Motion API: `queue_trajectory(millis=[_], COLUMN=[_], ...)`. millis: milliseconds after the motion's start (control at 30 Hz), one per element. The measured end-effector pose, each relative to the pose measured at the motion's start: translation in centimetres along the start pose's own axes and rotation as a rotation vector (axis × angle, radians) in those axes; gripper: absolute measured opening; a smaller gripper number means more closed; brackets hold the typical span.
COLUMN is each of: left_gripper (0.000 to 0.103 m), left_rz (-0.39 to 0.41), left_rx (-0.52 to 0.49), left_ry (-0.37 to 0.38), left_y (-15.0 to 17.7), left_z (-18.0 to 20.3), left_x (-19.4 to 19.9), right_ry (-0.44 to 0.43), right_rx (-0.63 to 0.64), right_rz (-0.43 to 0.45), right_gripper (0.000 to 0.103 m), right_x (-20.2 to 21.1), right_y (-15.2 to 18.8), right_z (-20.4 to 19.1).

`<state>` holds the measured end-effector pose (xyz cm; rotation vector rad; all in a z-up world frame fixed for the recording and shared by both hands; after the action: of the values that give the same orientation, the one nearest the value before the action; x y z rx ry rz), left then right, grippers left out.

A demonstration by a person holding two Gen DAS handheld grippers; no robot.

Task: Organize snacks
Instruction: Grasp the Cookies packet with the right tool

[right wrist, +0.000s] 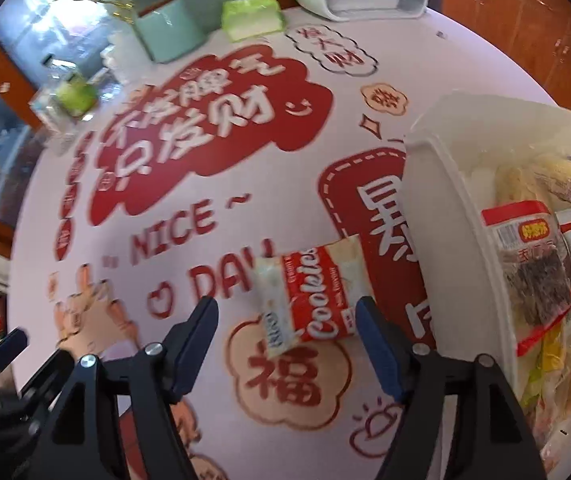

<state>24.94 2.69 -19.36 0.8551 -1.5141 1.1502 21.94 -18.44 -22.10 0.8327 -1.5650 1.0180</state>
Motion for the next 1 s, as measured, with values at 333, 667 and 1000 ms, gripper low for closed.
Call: queue_trajectory(millis=[333,667,1000], left_gripper=[0.082,0.082,0.082], left_rz=[-0.020,-0.023,-0.017], left_rx=[0.013,0.024,0.021], left_ry=[0.015,0.018,0.013], left_y=[-0.2,0.0,1.1], left_z=[-0.7,-1.1,-1.1], left_x=[-1.1,-1.2,-0.3], right_ry=[0.101,0.127,0.008], right_rx=[0.051,0.101,0.084], right_rz=[-0.007,0.008,0.014], right_gripper=[0.075,0.056,0.037], right_x=[-2.5,-2.8,-1.2], right_y=[-0.6,-0.8,0.7], right_z=[-0.1,-0.2,0.0])
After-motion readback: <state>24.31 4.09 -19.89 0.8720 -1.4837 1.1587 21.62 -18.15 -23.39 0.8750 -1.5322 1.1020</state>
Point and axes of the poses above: each gripper's, at about its wrist camera, not at the fingertips, and x roughly against the way its jaws point, z to its right, y to its underside, the point moved 5 cm from there along -x, roughly the way its jaws point, and after that the axes turned 7 degrees about -z, right-handed, at the moved point
